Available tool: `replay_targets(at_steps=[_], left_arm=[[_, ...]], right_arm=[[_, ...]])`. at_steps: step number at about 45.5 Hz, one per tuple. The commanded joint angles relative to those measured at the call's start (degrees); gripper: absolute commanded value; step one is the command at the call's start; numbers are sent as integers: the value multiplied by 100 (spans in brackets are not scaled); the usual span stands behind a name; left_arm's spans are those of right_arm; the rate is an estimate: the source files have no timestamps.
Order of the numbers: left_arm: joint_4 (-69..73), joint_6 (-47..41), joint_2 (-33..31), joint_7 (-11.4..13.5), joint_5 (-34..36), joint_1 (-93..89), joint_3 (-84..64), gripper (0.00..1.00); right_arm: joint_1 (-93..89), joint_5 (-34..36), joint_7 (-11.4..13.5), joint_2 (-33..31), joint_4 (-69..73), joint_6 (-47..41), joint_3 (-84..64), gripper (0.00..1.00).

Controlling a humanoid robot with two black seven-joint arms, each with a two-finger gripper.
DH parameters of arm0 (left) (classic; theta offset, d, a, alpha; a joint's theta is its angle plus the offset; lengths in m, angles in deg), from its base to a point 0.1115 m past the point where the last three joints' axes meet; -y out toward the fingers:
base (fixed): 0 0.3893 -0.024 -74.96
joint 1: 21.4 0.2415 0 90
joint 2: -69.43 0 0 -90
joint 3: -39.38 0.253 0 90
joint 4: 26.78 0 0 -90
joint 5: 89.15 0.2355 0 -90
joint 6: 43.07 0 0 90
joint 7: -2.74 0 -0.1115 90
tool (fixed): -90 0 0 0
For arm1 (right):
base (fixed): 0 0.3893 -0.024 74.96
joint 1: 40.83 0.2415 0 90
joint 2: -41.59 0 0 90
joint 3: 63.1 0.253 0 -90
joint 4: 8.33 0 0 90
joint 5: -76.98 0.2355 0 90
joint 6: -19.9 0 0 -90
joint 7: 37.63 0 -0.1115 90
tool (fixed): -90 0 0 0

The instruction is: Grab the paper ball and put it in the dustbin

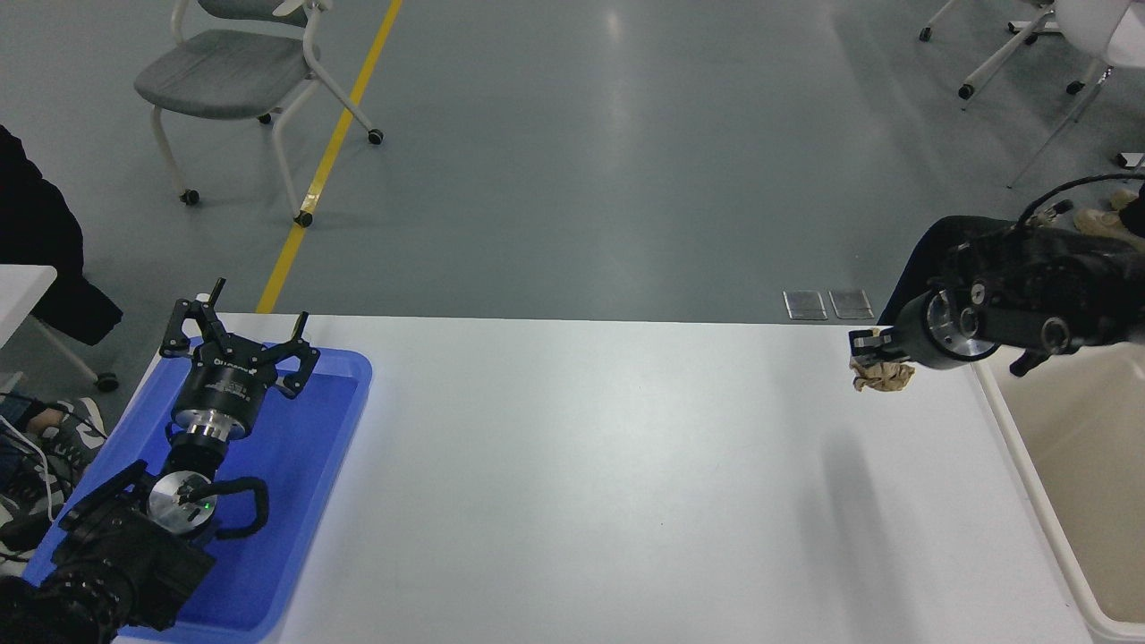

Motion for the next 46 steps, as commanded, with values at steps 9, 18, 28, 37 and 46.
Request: replay_targets(at_steps=[9,18,28,37,46], left_arm=[[0,0,9,0,5,3,-9,100],[0,0,9,0,5,3,0,100],[0,0,9,9,5,3,0,100],[0,0,9,9,-4,3,0,100],[0,0,9,9,-4,3,0,100]], right_arm=[[2399,52,15,-149,1539,-1191,-716,0],[2487,60,42,-122,1540,-1253,-716,0],[2478,-45,191,-262,1460,-1279,-917,0],[2338,-1001,200,-798,960,-1279,-1436,0],[1206,-1996,121,-1659,-603,-1253,-1165,0]])
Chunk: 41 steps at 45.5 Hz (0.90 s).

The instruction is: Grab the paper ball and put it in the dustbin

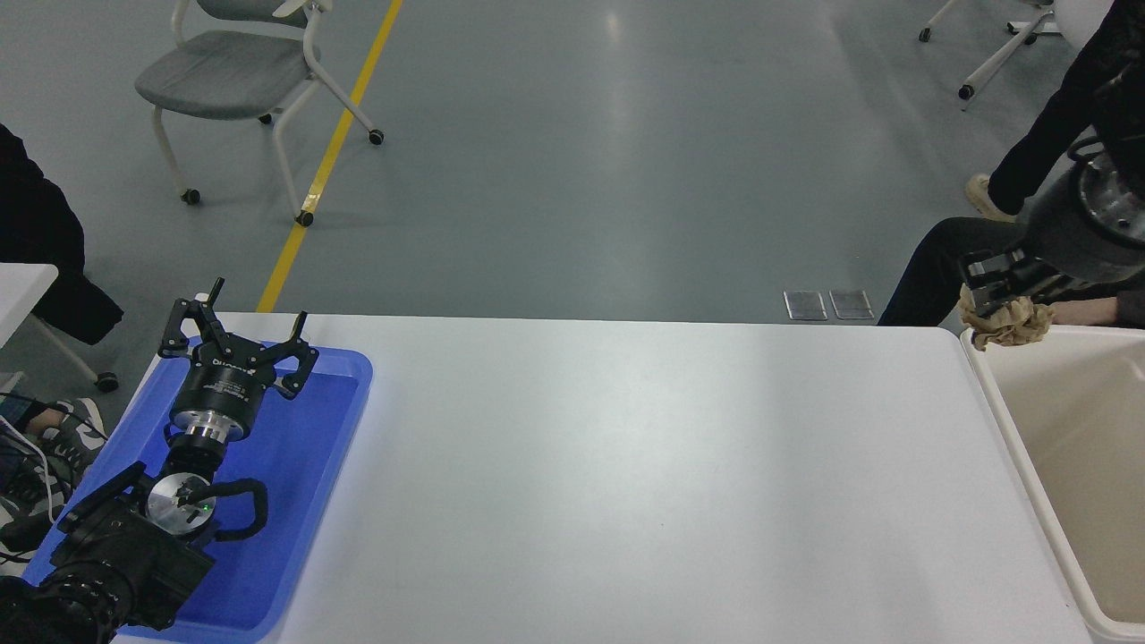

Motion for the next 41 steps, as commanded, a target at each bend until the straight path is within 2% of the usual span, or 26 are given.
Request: replay_targets(at_steps=[1,13,17,25,41], left_arm=[[-5,0,-1,-1,0,0,0,100],[-5,0,-1,-1,0,0,0,100],[-5,0,-1,7,0,0,0,100],[12,0,-1,-1,0,0,0,100],[-5,0,-1,8,0,0,-9,100]], right_arm=[[-1074,-995,-42,-855,-1528,13,139,0],[-3280,-1021,-68,-1357,-3444,171,1667,0],[-4097,-1021,-182,-1401,-4095,452,2195,0],[-5671,-969,-411,-1243,-4983,1137,3091,0],[-8036,-898,-411,-426,-5696,2456,5148,0]])
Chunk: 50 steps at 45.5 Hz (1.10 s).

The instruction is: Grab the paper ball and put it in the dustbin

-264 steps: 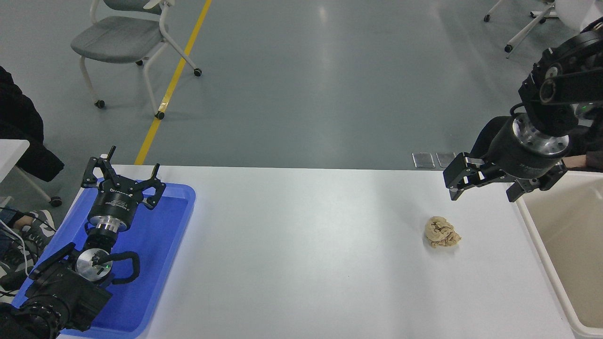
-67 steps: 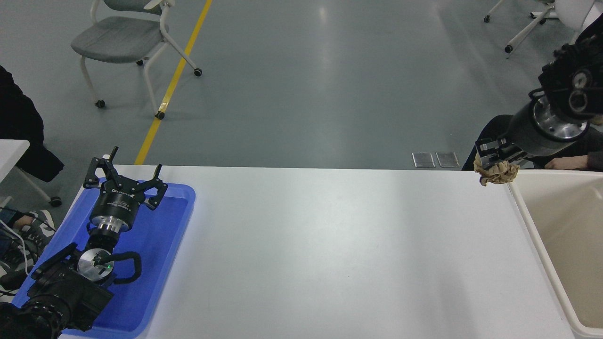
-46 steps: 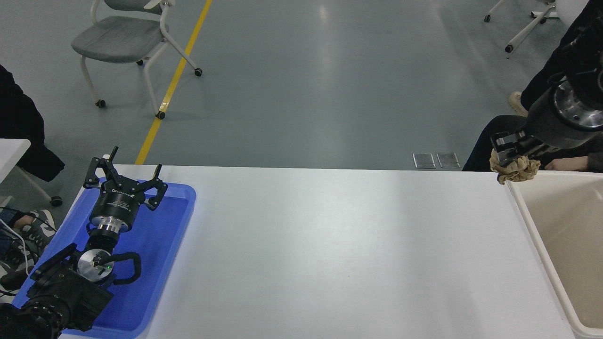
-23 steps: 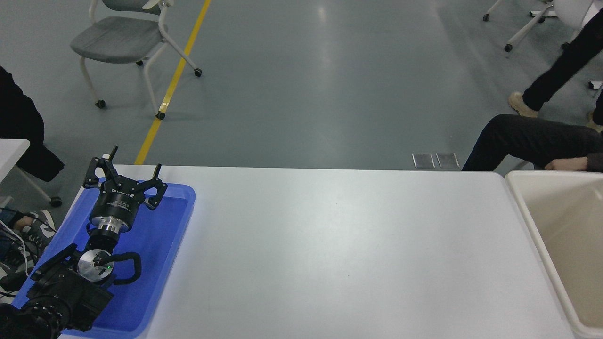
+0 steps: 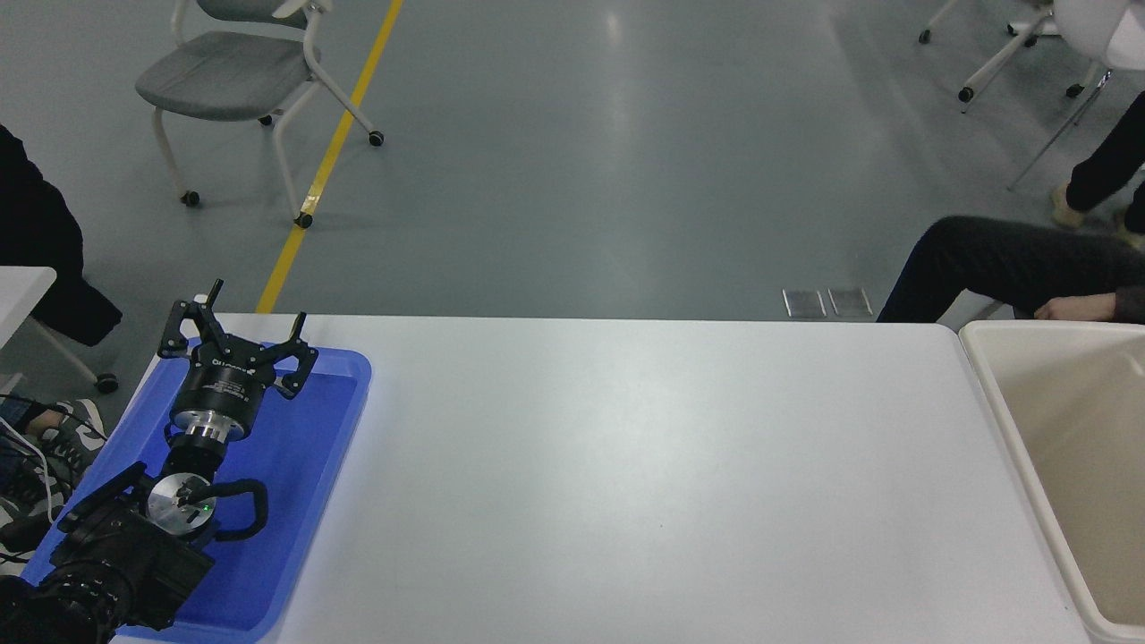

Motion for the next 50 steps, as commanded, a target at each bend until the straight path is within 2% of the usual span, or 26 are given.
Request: replay_targets(at_steps=[1,12,29,30,31,33,34,35,36,50], left_arm=[[17,0,9,0,0,1,-6,100],[0,0,0,0,0,-8,3,100],[0,0,9,0,0,-8,-6,100],[17,0,9,0,0,-8,-6,100],[17,0,9,0,0,-8,3,100],[17,0,9,0,0,-8,-6,100],[0,0,9,0,0,-8,-6,100],[17,0,9,0,0,-8,-6,100],[0,0,9,0,0,-8,3,100],[0,0,9,0,0,-8,3,100]], right_arm=[[-1699,28,-42,546,-597,951,1394,0],[-2376,318,-42,1240,-1274,1083,2317,0],[-2473,336,-42,1294,-1300,1101,2695,1],[-2482,336,-33,1294,-1300,1101,2704,9],[-2491,336,-33,1294,-1300,1110,2704,21],[-2491,345,-33,1294,-1309,1118,2722,65],[-2491,345,-33,1294,-1309,1118,2739,82],[-2491,345,-33,1294,-1300,1118,2774,94],[-2491,345,-33,1294,-1300,1118,2801,100],[-2491,345,-33,1302,-1300,1118,2977,100]])
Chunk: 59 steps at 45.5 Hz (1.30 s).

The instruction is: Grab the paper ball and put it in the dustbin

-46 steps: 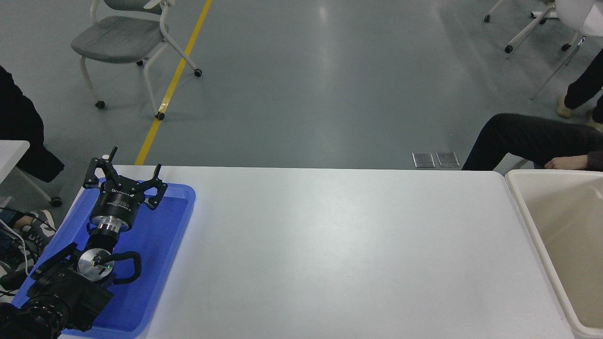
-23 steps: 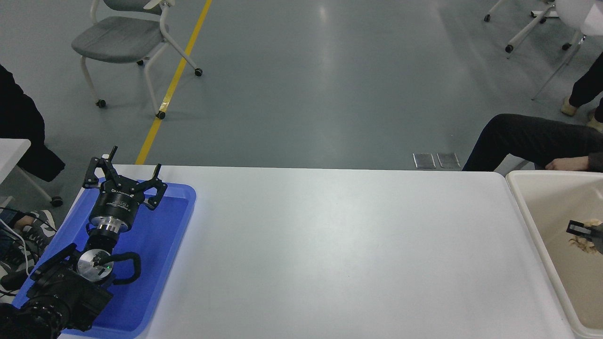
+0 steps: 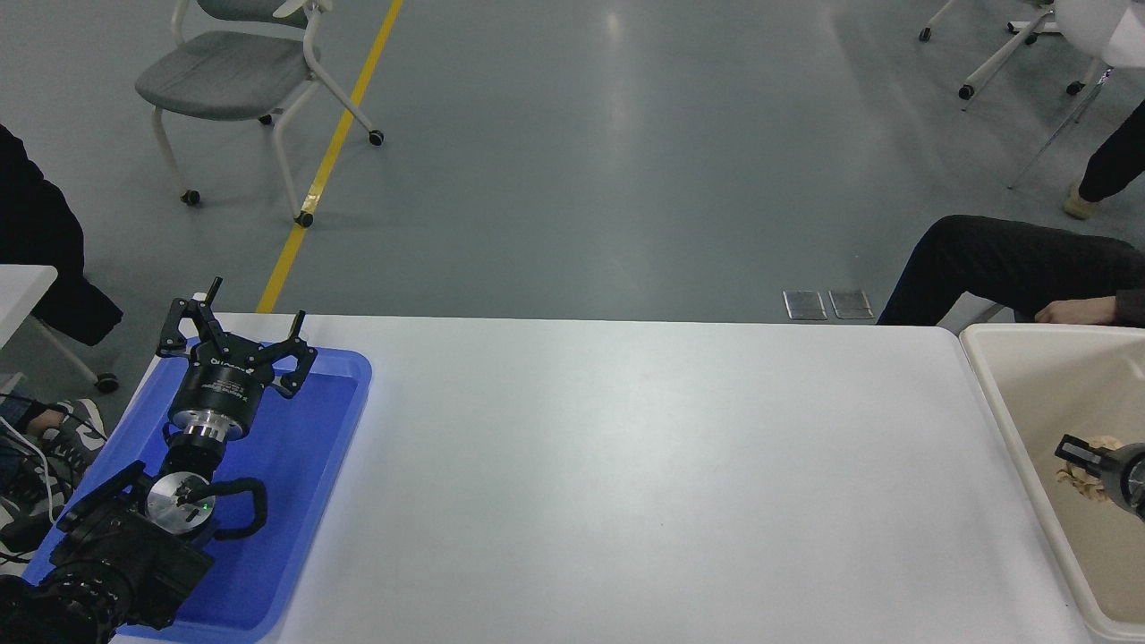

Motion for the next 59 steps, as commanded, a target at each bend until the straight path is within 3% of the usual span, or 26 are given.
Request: replay_targets(at_steps=[1,18,28,34,40,50,54,59], left_arm=[[-7,0,0,0,0,0,4,100],[10,0,9,0,0,9,4,100],[-7,0,9,-9,0,0,-5,100],[10,0,9,0,0,9,4,100],[-7,0,17,0,0,9,-5,100],[10,0,9,-9,0,9,4,100],[-7,0,9,-9,0,9,4,100],[-7,0,9,-9,0,9,4,100]], right_arm=[[-23,7,-1,14,-14,10,152,100],[239,305,-1,22,13,-17,714,100],[987,1956,17,-144,969,-52,1697,100],[987,2318,26,-654,2208,-61,2998,100],[944,2844,17,-654,3193,-34,3851,100],[768,5314,17,-23,3696,-96,4440,100],[628,5807,17,355,3669,-113,4748,100],[408,5922,17,839,3643,-219,5214,100]])
